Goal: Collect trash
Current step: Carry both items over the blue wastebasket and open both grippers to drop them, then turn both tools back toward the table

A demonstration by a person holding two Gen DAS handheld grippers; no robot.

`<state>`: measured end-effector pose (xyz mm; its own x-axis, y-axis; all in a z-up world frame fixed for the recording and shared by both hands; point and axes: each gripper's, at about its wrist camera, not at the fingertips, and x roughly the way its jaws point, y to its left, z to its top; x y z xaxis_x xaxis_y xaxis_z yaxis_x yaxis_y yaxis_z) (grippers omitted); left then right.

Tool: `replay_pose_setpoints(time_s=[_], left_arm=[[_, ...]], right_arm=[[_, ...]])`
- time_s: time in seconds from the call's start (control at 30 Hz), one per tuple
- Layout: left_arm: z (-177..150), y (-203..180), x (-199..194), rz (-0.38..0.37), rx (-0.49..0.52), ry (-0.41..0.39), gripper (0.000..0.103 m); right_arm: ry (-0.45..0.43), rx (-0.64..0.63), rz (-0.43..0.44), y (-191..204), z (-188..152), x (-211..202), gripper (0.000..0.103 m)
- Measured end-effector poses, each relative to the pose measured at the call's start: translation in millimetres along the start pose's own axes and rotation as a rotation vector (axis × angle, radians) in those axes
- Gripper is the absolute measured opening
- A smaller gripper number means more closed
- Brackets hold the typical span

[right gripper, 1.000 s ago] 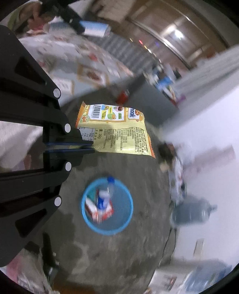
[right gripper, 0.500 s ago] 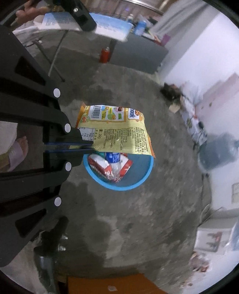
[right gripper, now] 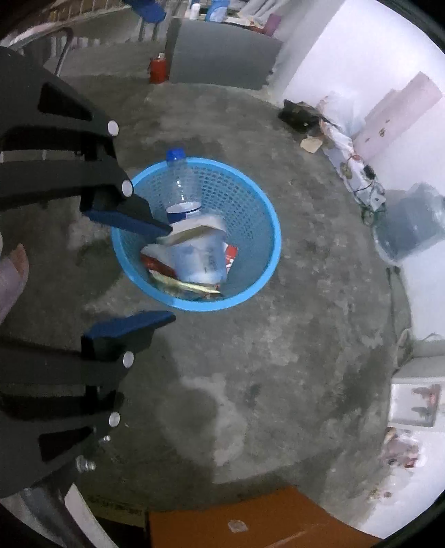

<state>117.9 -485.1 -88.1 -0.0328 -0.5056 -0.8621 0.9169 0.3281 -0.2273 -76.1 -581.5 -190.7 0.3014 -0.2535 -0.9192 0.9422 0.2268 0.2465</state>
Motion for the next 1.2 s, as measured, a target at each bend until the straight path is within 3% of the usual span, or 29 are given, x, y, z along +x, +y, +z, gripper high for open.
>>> replay_pose_setpoints(time_s=[0.17,0.4,0.53,0.67,0.9,1.0,1.2], left_arm=[[-9.0,8.9,-45.0,0.005,-0.012,-0.077,0.087],[-36.9,22.3,-129.1,0.026,-0.024,-0.194,0.087],[-67.0,34.3,-184.8,0.061,-0.047,-0.267,0.087],[-98.6,48.3,-232.9,0.089,-0.068,-0.342,0.087],[-171.8,82.1,-314.1,0.243,-0.111,-0.455,0.088],[-206.2,98.9,-347.0,0.309,-0.154,-0.492,0.088],[-293.2,139.3,-419.2,0.505,-0.322,-0.571,0.088]], right_arm=[[-0.084,-0.079,-0.005,21.7,-3.5,-34.3,0.055],[-0.192,-0.248,-0.003,67.2,-23.5,-86.8,0.078],[-0.271,-0.337,-0.021,97.3,-42.1,-120.4,0.088],[-0.341,-0.446,-0.008,126.7,-62.3,-154.3,0.093],[-0.485,-0.647,-0.023,162.3,-108.0,-206.5,0.096],[-0.507,-0.737,0.028,172.5,-124.4,-225.6,0.096],[-0.502,-0.787,0.288,182.4,-141.6,-255.3,0.096]])
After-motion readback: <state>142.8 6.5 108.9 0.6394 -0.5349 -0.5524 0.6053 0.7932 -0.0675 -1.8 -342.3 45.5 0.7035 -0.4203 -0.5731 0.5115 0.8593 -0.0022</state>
